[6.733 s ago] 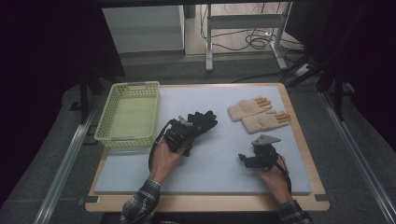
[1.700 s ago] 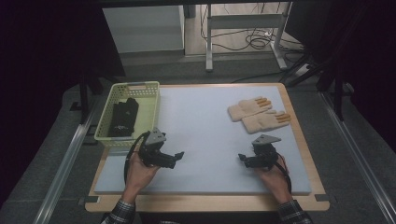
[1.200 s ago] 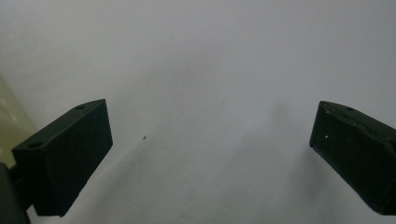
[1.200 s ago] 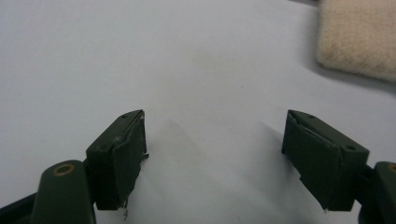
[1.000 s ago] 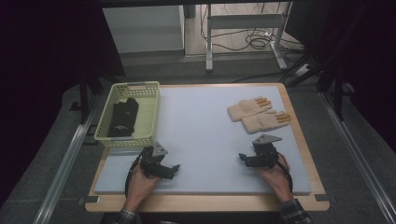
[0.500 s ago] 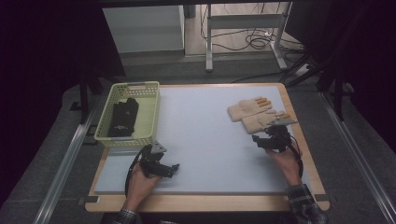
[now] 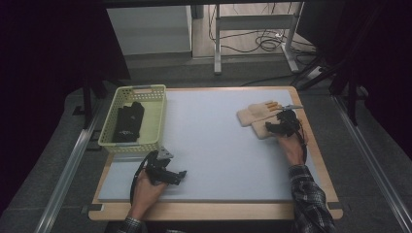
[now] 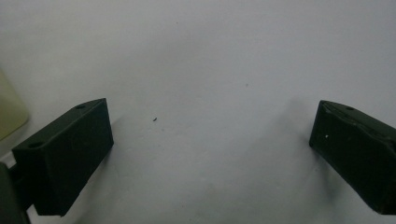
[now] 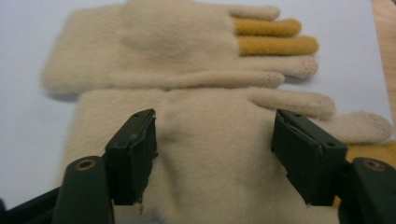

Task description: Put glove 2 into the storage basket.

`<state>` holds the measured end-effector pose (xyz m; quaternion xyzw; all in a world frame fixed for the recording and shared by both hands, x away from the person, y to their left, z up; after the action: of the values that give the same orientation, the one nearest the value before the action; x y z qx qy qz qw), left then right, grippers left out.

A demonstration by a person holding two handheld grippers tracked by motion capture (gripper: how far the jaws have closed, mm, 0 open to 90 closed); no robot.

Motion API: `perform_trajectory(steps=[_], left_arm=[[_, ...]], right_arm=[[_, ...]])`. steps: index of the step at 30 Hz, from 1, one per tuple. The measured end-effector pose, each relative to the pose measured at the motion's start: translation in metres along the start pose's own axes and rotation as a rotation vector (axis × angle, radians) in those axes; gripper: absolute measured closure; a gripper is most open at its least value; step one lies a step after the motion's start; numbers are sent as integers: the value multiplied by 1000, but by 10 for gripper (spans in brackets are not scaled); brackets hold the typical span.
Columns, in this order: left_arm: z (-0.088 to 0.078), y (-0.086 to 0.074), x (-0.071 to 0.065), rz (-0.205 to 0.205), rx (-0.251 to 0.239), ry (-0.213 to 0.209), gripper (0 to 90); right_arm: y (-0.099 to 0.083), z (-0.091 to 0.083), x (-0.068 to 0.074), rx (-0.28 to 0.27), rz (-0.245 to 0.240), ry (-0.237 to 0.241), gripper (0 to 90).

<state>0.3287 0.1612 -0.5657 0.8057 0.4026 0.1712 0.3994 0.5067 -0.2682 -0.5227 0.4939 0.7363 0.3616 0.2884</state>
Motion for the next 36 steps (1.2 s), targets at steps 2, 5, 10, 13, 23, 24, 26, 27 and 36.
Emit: perform_trajectory(steps=[2,5,10,13,23,24,26,27,36], left_arm=[[0,0,0,-1,-1,0,0],[0,0,0,0,0,1,0],[0,0,0,0,0,0,0],[0,0,0,0,0,0,0],[0,0,0,-1,0,0,0],[0,0,0,0,0,0,0],[0,0,0,-1,0,0,0],[0,0,0,-1,0,0,0],[0,0,0,-3,-1,1,0]], right_arm=[[0,4,-2,-10,1,-10,300],[-1,8,0,18,-39,-21,414],[-2,8,1,25,-37,-32,601],[-1,5,1,22,-39,-14,652],[4,-36,0,-44,-58,87,807],[5,-41,2,-54,-62,103,809],[7,-50,7,-69,-72,135,812],[9,-55,12,-77,-80,151,814],[20,-82,74,-119,-216,348,830]])
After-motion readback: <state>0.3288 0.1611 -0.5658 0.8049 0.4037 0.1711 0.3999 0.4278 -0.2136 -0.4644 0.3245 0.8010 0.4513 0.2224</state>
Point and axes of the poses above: each handheld gripper's, and its own axes: z roughly forward along the jaws, y roughly out of its top, x roughly to its left, the point moved 2 cm from there along z, roughly forward along the jaws, and after that the axes turned 8 degrees about -x, right-handed, at the moved point
